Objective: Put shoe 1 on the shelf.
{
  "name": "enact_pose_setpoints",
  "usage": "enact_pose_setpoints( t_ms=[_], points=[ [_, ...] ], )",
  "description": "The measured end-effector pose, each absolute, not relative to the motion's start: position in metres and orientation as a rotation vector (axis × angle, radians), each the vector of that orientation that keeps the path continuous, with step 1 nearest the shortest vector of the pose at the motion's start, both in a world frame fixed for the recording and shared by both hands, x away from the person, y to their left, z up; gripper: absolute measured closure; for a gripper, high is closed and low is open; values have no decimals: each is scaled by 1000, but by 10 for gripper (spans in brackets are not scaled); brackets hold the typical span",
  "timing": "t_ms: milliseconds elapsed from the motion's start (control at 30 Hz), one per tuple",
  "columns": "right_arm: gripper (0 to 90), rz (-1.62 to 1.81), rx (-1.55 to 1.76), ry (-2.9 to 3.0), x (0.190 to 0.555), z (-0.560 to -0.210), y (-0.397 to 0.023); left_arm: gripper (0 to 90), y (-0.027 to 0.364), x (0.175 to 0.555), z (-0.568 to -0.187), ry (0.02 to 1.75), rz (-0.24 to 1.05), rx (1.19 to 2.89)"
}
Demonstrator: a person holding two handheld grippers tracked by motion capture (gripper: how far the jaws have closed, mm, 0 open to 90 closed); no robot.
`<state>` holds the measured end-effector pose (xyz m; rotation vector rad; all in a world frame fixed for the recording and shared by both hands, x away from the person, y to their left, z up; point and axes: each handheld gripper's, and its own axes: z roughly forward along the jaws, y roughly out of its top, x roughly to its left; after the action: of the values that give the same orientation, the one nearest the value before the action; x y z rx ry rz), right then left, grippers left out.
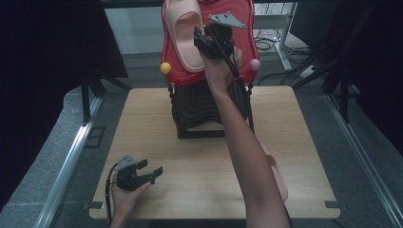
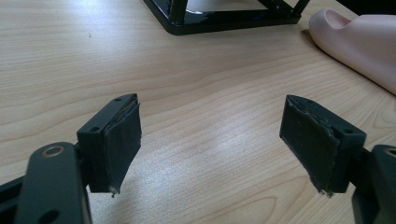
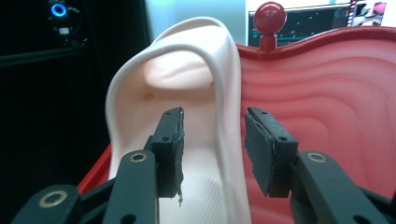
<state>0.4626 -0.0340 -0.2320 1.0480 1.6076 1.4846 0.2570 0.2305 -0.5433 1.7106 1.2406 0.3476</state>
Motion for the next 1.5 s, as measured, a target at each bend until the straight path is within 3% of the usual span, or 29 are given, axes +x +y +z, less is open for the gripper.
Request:
enact_pose_setpoints(
  t_ms=[833, 1500],
  points=[
    [557, 1528, 879, 1807, 380, -276, -68, 208, 227, 258, -543, 1236, 355, 1742],
    [542, 1564, 913, 1945, 333, -351, -127, 206, 224, 258, -546, 1242, 354, 1751]
  ],
)
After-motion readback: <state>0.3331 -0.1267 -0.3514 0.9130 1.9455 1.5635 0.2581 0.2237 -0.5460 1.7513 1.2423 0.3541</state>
